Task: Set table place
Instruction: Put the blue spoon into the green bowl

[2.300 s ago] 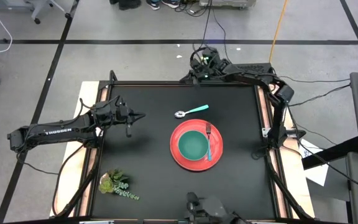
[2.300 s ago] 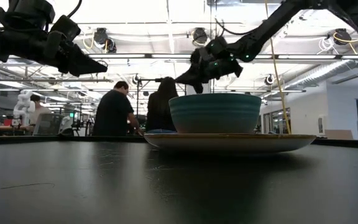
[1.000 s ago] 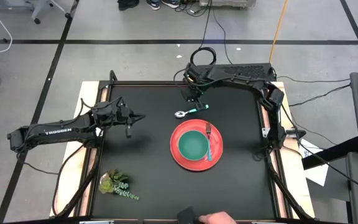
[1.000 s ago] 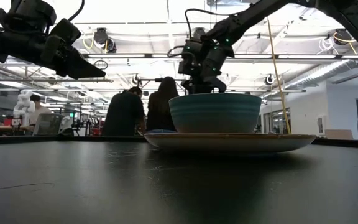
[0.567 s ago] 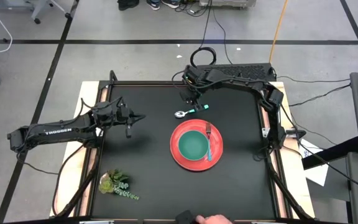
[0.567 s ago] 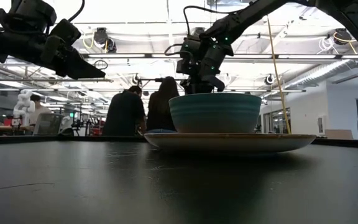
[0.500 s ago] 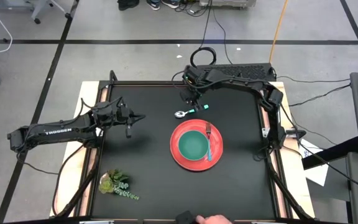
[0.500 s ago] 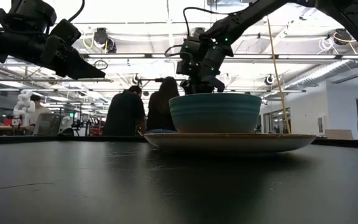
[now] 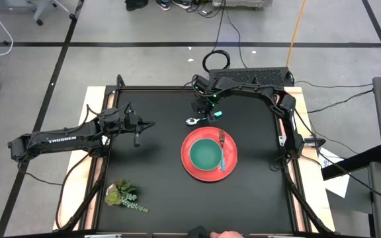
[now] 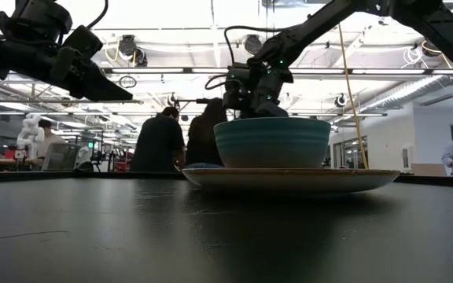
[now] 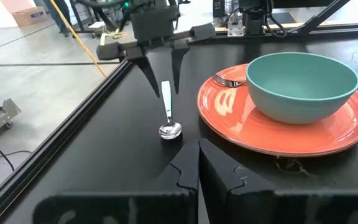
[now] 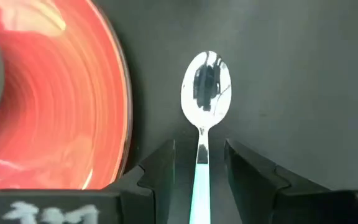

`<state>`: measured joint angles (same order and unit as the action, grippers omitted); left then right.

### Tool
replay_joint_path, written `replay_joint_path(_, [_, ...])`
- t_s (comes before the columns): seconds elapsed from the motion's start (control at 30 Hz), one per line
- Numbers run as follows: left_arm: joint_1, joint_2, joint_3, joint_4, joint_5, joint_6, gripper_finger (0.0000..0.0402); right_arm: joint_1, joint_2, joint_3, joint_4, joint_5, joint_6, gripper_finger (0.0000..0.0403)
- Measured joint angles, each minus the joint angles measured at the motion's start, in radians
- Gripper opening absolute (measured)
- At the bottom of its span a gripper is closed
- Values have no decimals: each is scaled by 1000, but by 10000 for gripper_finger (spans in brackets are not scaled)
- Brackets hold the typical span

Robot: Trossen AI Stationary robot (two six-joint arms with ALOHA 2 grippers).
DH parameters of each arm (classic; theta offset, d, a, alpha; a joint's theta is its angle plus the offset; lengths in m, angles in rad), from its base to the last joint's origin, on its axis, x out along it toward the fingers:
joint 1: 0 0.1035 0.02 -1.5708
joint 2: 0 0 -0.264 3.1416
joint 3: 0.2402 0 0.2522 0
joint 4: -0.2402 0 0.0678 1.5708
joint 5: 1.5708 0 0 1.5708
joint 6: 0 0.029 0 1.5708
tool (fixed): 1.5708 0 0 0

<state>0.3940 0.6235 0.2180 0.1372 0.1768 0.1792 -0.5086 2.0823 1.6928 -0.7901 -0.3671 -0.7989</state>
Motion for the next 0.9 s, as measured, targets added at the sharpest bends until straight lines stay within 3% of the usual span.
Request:
replay_joint_path(0.27, [0,0,0,-11,0,6,15,-22,8,1,18,-80,73,132])
replay_joint_path(0.7, [0,14,0,-12,0,4,15,-28,61,0,16,-82,78,134])
replay_joint_path(0.9, [0,27,0,-15,0,3,15,-23,61,0,18,-81,79,177])
